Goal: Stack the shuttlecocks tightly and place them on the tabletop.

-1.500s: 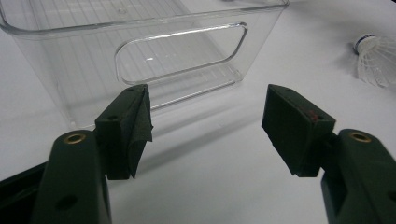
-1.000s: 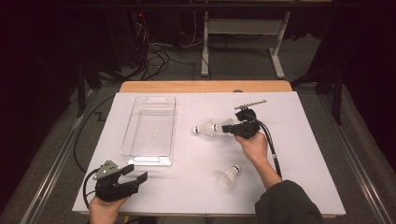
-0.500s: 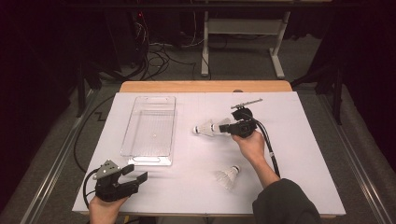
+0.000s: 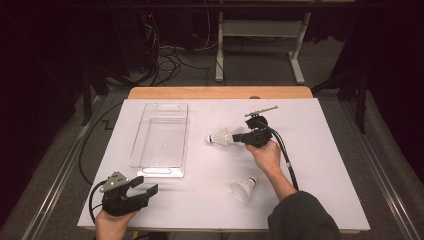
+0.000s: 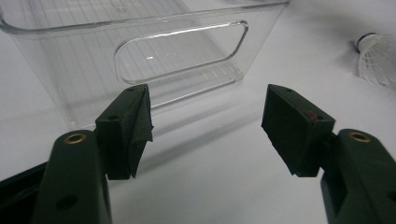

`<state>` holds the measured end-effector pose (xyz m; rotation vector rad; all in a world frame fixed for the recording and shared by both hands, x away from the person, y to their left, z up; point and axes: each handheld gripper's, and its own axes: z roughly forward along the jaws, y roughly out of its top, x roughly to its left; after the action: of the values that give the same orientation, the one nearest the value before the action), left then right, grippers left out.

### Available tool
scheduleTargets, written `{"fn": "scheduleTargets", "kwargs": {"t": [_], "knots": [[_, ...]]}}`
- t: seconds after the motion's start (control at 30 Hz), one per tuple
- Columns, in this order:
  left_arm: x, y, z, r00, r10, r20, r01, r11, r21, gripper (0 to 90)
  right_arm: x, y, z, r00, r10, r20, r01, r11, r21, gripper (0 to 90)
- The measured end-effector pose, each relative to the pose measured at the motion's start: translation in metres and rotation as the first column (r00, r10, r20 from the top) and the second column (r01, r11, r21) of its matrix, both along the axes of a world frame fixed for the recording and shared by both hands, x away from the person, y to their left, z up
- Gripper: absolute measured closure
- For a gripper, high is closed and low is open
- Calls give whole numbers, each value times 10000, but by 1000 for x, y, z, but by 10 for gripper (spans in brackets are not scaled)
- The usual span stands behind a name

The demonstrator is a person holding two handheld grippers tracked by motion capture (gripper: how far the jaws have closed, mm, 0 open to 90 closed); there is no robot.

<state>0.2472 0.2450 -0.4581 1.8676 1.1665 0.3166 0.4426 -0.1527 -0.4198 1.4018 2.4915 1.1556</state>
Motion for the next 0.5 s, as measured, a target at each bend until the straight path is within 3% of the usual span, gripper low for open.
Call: {"fn": "scheduleTargets", "kwargs": {"t": [0.5], "knots": [[0,0,0,10000,-10,1,10,10000,-4,338,2,4,-1,9999,113,-11,-113,9999,66,900]]}}
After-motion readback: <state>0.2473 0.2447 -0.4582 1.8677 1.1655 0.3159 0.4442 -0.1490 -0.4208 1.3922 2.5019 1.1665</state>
